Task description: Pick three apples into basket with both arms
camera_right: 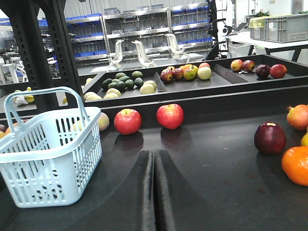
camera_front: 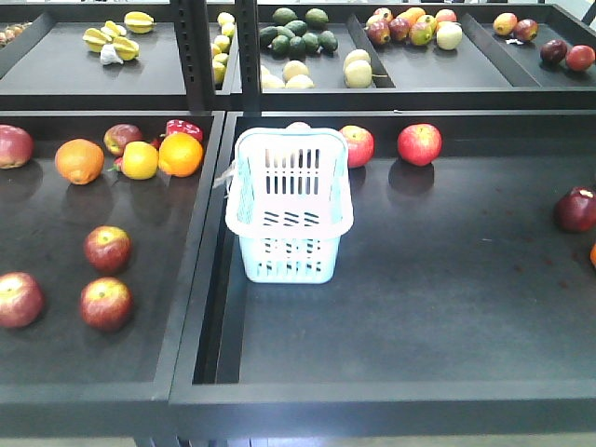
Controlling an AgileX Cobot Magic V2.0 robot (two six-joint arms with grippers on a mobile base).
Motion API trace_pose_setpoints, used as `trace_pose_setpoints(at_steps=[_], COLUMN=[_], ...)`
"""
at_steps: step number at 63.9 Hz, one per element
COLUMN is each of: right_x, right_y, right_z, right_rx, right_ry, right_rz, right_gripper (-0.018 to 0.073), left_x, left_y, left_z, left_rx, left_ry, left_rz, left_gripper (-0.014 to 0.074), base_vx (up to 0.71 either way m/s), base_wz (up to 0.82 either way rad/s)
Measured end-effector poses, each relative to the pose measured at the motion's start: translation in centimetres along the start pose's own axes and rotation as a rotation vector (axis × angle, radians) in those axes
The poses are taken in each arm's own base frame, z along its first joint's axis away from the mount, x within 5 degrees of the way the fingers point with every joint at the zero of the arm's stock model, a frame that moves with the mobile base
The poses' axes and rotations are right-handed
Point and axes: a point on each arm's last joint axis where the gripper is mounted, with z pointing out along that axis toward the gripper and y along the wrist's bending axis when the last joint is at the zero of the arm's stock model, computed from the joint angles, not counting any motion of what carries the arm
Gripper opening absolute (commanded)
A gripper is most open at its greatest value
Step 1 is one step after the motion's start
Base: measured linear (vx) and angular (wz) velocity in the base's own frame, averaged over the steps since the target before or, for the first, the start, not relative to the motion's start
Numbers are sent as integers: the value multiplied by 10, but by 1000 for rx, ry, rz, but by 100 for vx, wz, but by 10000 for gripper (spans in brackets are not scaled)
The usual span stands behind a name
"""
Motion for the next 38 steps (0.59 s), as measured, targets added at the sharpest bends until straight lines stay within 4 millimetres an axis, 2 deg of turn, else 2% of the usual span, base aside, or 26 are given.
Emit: trace_pose_setpoints(at_steps=[38], right_x=[0], right_y=[0], right_z=[0], right_rx=[0], right_ry=[0], right_rz=[0], right_gripper=[-4], left_x=[0], left_y=[0], left_z=[0], left_rx=[0], left_ry=[0], left_rz=[0], left_gripper=[-6], base_vx=[9], base_wz=[1])
